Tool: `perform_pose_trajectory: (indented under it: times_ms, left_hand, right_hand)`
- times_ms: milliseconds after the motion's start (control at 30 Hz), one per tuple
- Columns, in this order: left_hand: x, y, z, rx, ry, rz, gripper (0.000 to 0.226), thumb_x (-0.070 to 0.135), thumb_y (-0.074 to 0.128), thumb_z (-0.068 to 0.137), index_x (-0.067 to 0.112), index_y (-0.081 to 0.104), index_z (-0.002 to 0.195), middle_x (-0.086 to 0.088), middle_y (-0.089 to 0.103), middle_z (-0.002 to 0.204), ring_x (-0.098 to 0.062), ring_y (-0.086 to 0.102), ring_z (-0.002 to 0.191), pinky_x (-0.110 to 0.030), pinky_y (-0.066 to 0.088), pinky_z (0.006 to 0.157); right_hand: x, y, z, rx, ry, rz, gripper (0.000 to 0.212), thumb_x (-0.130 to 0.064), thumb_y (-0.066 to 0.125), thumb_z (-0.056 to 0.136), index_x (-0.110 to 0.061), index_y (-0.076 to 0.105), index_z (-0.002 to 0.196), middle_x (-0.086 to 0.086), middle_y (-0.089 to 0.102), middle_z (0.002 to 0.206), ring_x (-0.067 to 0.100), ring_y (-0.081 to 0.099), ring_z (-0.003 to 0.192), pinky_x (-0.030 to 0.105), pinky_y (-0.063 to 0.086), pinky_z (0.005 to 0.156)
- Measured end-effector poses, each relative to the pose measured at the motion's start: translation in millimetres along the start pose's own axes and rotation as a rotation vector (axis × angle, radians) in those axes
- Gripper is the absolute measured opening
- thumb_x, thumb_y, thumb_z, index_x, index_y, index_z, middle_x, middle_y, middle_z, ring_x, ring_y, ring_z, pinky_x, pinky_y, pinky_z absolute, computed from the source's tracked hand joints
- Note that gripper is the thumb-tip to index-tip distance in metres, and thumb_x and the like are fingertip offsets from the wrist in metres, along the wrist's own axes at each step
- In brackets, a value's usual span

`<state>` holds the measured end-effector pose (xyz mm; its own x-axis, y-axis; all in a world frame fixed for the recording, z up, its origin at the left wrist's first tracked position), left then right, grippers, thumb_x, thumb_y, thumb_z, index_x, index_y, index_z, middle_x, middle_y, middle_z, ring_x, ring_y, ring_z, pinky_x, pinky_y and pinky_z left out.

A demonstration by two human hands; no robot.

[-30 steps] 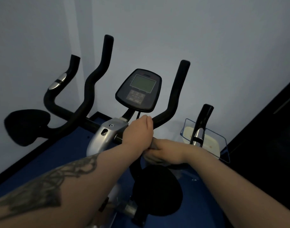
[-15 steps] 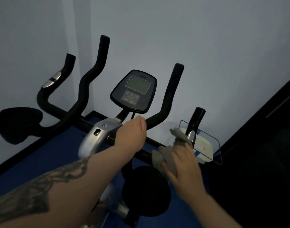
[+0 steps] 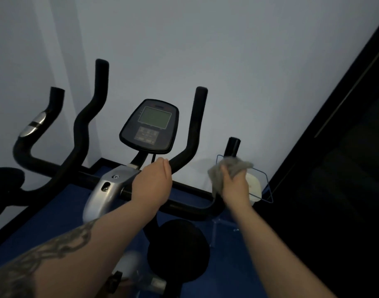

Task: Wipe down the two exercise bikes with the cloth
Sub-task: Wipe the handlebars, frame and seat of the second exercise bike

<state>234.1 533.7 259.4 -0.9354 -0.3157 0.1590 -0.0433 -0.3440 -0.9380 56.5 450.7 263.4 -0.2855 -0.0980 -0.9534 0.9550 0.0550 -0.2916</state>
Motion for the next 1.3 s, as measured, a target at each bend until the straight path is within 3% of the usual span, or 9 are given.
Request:
perform_pose_trajectory:
  times_ms: [333,400,500,567,667,800,967,1100,1300]
  left_hand:
    - [-1.6,0.3,-1.2,0.046,-0.093,-0.089,0.013,0.008,0.043,0.096,0.017,0.039,0.088,0.006,0.041,0.077,-0.008,0.038,0.062,-0.023,0.026,0.049]
    - [-1.5,-1.4,-1.8,0.093,-0.138,-0.160,0.024,0.010,0.042,0.098,0.018,0.035,0.076,0.006,0.040,0.068,-0.007,0.037,0.055,-0.023,0.020,0.044]
    - [-1.0,-3.8,-5.5,0.221,-0.236,-0.278,0.034,0.019,0.042,0.100,0.021,0.034,0.067,0.006,0.043,0.061,-0.010,0.041,0.052,-0.027,0.027,0.044]
    - [-0.1,-7.5,-8.1,0.257,-0.311,-0.255,0.032,0.030,0.040,0.099,0.018,0.040,0.070,0.006,0.045,0.062,-0.016,0.044,0.056,-0.032,0.034,0.051]
    - [4.0,-12.0,-8.8,0.175,-0.412,-0.246,0.034,0.037,0.037,0.100,0.015,0.048,0.077,0.001,0.052,0.069,-0.022,0.053,0.066,-0.037,0.039,0.059]
    - [14.4,-23.8,-15.9,-0.075,-0.530,-0.106,0.038,0.038,0.034,0.102,0.013,0.056,0.118,-0.006,0.060,0.115,-0.028,0.055,0.109,-0.040,0.042,0.092]
    - [84.6,-23.8,-61.2,0.056,-0.535,0.055,0.045,0.031,0.039,0.101,0.027,0.037,0.146,0.005,0.034,0.152,-0.015,0.031,0.140,-0.034,0.019,0.117]
    - [108.4,-12.8,-108.5,0.104,-0.763,0.091,0.041,0.035,0.029,0.102,0.034,0.041,0.141,0.011,0.030,0.154,-0.010,0.023,0.143,-0.035,0.009,0.120]
    - [124.5,-8.8,-114.8,0.462,-0.931,-0.038,0.022,0.016,0.051,0.094,0.024,0.063,0.111,0.008,0.057,0.124,-0.014,0.047,0.124,-0.045,0.021,0.115]
  right_hand:
    - [-7.9,-4.2,46.8,-0.080,-0.097,-0.022,0.033,-0.040,0.051,0.098,-0.022,0.032,0.117,-0.009,0.056,0.095,0.010,0.058,0.088,0.021,0.043,0.068]
    - [-23.9,-3.0,59.0,-0.021,-0.280,-0.020,0.038,-0.033,0.054,0.097,-0.015,0.038,0.127,-0.003,0.054,0.114,0.009,0.056,0.099,0.021,0.045,0.080]
    - [-22.4,-2.2,61.0,-0.030,-0.751,-0.502,0.040,-0.020,0.062,0.090,-0.014,0.050,0.128,0.004,0.042,0.141,0.021,0.042,0.128,0.034,0.036,0.105]
    - [-28.3,-15.1,69.9,-0.198,-1.118,-0.807,0.026,-0.032,0.061,0.090,-0.015,0.067,0.108,0.002,0.056,0.132,0.025,0.038,0.135,0.050,0.021,0.116]
    - [-42.5,-46.8,94.1,-0.519,-1.327,-0.904,0.040,-0.050,0.047,0.093,-0.018,0.071,0.101,-0.006,0.065,0.111,0.018,0.046,0.129,0.049,0.012,0.120]
    - [-46.7,-59.0,106.6,-0.773,-1.444,-0.927,0.046,-0.055,0.043,0.092,-0.024,0.066,0.118,-0.011,0.062,0.117,0.014,0.042,0.130,0.043,0.011,0.119]
    - [-24.2,-34.5,65.5,-1.101,-1.582,-1.023,0.049,-0.058,0.019,0.097,-0.031,0.048,0.127,-0.009,0.056,0.114,0.017,0.051,0.104,0.035,0.030,0.102]
    - [-22.8,-46.5,95.5,-1.154,-1.716,-0.979,0.050,-0.048,0.036,0.094,-0.031,0.035,0.141,-0.008,0.048,0.130,0.015,0.044,0.118,0.033,0.026,0.110]
    - [-8.3,-13.1,4.6,-1.044,-1.597,-1.186,0.045,-0.055,0.039,0.098,-0.013,0.043,0.115,0.007,0.058,0.104,0.028,0.057,0.093,0.044,0.033,0.088]
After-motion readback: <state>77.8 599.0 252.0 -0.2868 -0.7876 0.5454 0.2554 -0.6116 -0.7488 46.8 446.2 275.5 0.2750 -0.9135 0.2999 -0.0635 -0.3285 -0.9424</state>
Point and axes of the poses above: each hand's wrist, its own z-axis towards the middle knuckle, its own y-axis out of the palm, x = y × z, the point moved 2 cm from there along z, towards the middle knuckle
